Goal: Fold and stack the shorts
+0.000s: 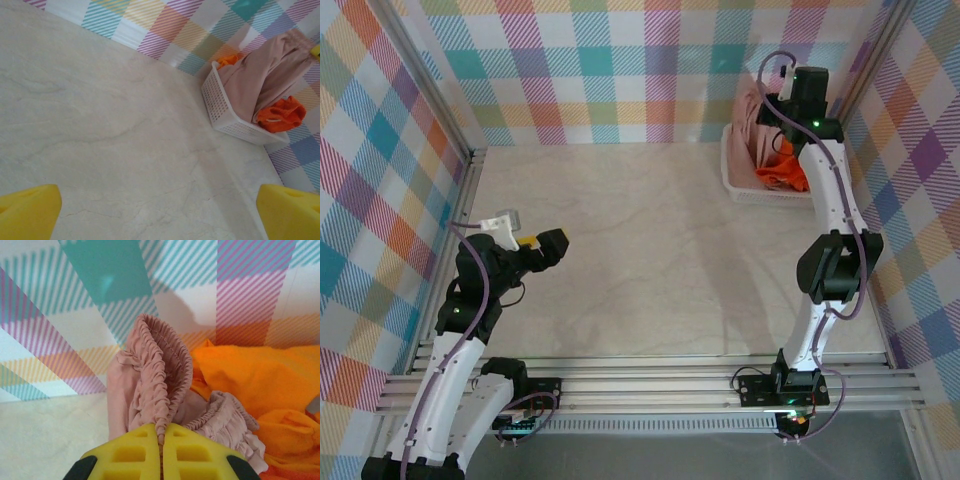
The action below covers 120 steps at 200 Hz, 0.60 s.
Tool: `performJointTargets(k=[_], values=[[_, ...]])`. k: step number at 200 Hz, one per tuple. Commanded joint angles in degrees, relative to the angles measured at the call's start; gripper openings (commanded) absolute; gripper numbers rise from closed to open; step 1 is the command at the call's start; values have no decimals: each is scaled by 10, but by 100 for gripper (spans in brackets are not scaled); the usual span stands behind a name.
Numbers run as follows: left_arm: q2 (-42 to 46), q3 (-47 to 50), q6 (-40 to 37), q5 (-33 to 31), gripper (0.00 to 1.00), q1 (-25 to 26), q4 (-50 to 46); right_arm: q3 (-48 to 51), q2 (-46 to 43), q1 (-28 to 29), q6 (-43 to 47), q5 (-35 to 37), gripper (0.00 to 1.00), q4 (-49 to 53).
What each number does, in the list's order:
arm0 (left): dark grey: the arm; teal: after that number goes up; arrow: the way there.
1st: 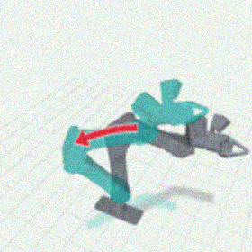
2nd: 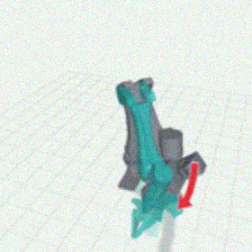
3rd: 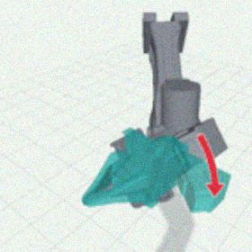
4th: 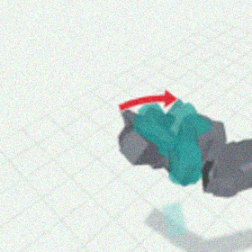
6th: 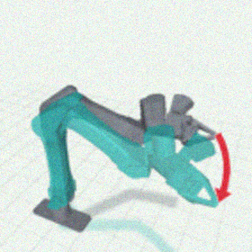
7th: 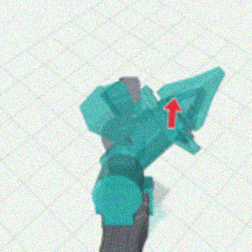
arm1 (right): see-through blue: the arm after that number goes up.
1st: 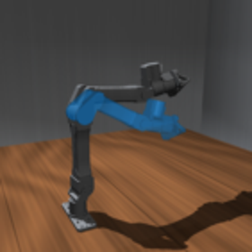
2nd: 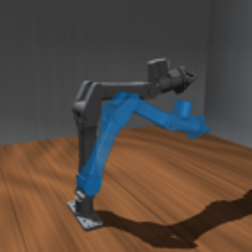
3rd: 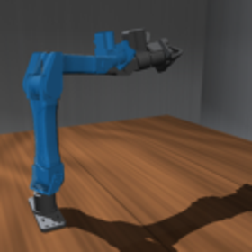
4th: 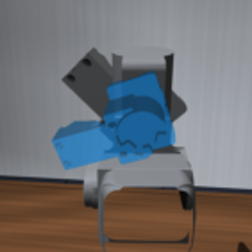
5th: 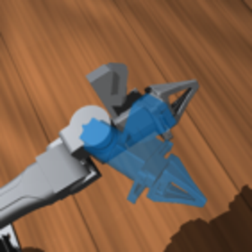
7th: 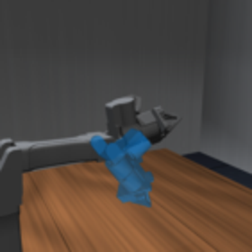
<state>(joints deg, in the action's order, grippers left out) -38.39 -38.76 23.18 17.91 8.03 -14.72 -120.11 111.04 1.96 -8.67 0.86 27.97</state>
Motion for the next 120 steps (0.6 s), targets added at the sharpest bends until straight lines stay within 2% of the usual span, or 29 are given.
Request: performJointTargets(k=[1, 56, 120], values=[[3, 4, 9, -2, 100, 8, 18, -67, -24, 6, -33, -37, 0, -64], [6, 7, 15, -2, 100, 10, 22, -180, -9, 6, -60, -84, 0, -66], [7, 9, 23, -6, 100, 13, 27, -221, -15, 36, -114, -213, 0, -128]])
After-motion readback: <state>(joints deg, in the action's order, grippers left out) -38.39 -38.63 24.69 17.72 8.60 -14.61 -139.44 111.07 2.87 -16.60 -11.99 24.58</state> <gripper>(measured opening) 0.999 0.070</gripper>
